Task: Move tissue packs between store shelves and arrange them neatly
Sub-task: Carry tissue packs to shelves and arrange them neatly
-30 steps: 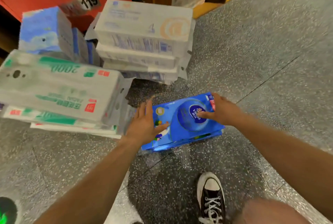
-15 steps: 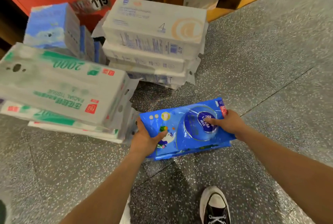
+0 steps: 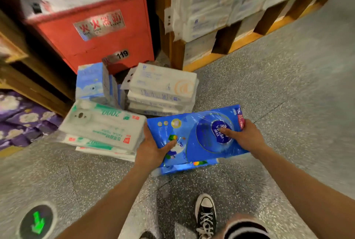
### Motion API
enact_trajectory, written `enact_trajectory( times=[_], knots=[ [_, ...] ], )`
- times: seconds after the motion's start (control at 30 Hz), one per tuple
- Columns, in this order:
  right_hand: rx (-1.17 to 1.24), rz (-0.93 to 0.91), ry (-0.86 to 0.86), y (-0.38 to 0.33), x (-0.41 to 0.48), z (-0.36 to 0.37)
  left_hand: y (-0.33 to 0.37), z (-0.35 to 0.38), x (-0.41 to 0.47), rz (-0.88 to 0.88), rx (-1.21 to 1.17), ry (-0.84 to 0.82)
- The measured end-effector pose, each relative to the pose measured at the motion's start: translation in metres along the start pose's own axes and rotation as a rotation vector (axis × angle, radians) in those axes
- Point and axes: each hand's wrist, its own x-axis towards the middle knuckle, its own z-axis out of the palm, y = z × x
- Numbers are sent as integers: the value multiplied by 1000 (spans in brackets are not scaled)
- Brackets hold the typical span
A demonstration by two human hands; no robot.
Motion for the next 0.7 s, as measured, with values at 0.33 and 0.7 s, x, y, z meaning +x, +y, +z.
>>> enact_trajectory(
  times=[0.33, 0.7],
  knots=[
    [12, -119, 32, -187, -184, -153, 159, -205, -184, 98, -58, 107],
    [33, -391, -182, -304, -314, -206, 203, -334, -368, 21, -163, 365]
  ],
)
